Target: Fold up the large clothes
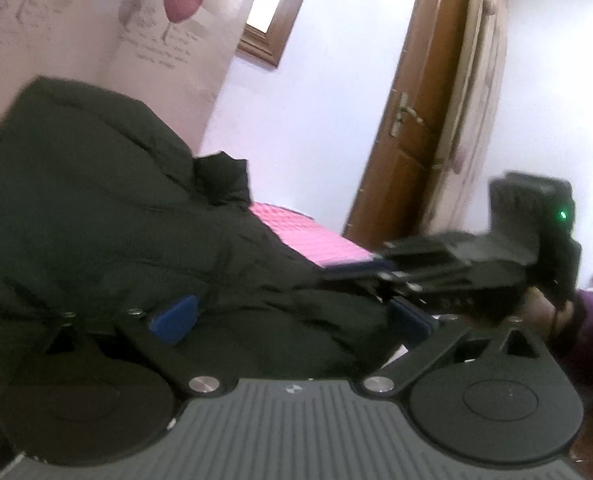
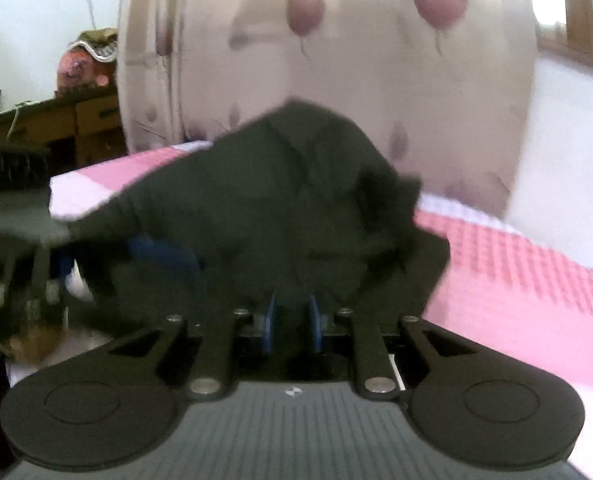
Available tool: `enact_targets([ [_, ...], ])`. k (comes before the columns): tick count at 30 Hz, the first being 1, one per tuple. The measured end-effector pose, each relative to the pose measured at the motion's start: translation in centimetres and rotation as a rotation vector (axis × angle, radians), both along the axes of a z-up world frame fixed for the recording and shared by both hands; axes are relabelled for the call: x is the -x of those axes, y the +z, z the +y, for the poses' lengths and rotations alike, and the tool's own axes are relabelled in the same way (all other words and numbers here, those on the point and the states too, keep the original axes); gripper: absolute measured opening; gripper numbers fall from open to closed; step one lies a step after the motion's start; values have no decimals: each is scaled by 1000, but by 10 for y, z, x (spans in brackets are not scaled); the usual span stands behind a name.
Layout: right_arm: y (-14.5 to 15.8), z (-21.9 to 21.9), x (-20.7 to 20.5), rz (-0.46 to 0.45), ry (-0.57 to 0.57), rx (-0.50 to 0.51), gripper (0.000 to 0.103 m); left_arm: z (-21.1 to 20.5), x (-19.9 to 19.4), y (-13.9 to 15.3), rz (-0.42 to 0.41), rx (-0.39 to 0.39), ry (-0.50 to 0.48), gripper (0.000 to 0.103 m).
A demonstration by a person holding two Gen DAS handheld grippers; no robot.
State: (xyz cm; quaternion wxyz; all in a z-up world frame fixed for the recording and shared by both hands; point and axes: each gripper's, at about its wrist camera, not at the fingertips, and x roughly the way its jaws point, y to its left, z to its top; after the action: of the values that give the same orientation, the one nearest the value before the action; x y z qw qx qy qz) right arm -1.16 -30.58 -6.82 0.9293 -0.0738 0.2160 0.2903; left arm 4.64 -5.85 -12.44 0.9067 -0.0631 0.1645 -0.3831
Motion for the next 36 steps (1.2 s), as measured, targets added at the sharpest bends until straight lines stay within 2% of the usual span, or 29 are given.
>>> enact_targets([
  [3,-12,-3,5,-1,-45,26,18,4,5,4,-19,-44,42,95],
  [7,-36,4,2,48,-88,48,17,7,8,4,-28,-90,84,93],
  [10,-50,8,1,27,-105,76,17,3,8,-1,-51,-152,97,91],
  [14,-51,0,6,0,-117,93,17,-3,8,-3,-57,-198,111,92],
  [24,-54,0,15,-32,-136,89,17,-13,5,-2,-55,-237,108,101],
  [31,-51,-11,16,-26,-136,69,17,-15,6,-4,-68,-251,105,102],
  [33,-46,17,3,-22,-134,68,17,-14,6,-4,-69,-251,104,102],
  [36,-46,16,4,-22,-135,66,17,-15,7,-4,-71,-255,102,103],
])
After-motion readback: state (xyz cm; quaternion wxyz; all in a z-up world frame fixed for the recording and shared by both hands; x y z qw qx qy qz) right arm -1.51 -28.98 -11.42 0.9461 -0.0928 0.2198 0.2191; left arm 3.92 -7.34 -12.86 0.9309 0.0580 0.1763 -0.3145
